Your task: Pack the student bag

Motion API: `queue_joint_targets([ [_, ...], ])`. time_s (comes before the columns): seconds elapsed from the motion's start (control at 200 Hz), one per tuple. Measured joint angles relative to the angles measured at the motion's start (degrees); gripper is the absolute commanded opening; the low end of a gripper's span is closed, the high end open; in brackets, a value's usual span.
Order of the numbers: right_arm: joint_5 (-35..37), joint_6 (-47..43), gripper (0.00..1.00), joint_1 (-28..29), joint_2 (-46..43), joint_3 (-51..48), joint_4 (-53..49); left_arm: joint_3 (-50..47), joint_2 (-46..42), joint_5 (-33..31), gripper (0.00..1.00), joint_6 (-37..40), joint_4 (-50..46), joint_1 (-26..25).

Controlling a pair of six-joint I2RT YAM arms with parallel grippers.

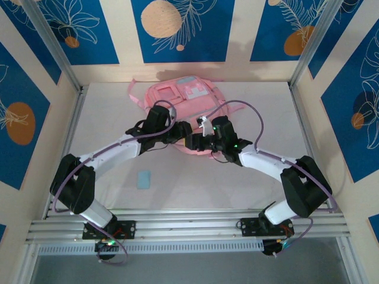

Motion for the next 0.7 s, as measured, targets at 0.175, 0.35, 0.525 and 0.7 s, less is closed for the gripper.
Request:
queue_joint_targets([
  [0.175,-1.86,1.64,0.07,-1.88,0.2,0.0,0.33,0.0,-0.55,0.44,0.61,0.79,0.52,0.0],
  [0.35,-4.2,2.64,0.02,-4.59,-0.33,0.0,0.15,0.72,-1.44,0.46,0.7,3.91,-0.04,0.57],
  [0.525,-4.92,2.97,0.02,-8.24,-3.5,-0.04,-2.51,5.53,-1.51,-0.74,0.72,11.43,-3.91,1.88],
  [0.7,-4.55,4.42,0.03,-15.52,-6.64,-0.55,-7.89,14.73,-0.37,-3.3,0.7,24.17,-9.51,2.27],
])
